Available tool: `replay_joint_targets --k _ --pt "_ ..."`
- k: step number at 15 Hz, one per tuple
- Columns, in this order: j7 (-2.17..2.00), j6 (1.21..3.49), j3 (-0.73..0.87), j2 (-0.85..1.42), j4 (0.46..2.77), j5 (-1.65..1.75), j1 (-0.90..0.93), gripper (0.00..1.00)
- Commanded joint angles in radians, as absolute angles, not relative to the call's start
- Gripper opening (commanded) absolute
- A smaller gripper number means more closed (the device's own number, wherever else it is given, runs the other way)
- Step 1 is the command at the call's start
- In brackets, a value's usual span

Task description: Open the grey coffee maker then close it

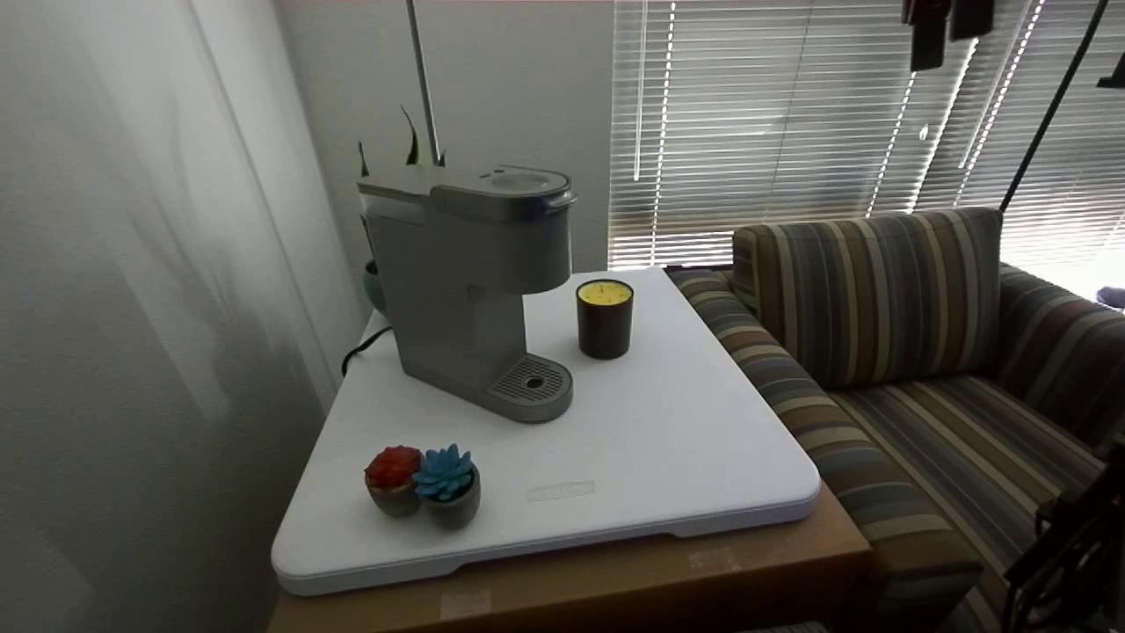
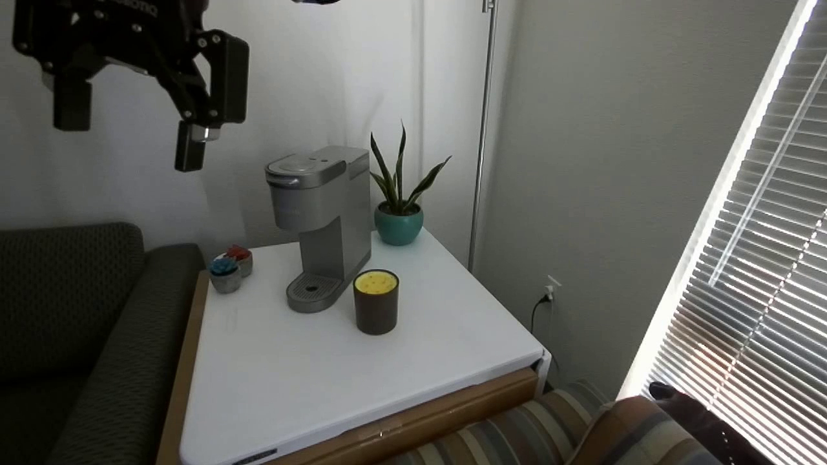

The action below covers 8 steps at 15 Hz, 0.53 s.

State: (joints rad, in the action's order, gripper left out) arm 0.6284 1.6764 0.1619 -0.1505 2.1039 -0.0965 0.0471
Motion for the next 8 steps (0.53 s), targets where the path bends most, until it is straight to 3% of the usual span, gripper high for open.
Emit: replay_joint_targets --k 1,8 --pt "0.603 1.689 0.132 -0.156 2.103 -0.1 0.017 1.0" --pt "0.278 2.061 0.064 -0.08 2.113 -0.151 0.034 1.0"
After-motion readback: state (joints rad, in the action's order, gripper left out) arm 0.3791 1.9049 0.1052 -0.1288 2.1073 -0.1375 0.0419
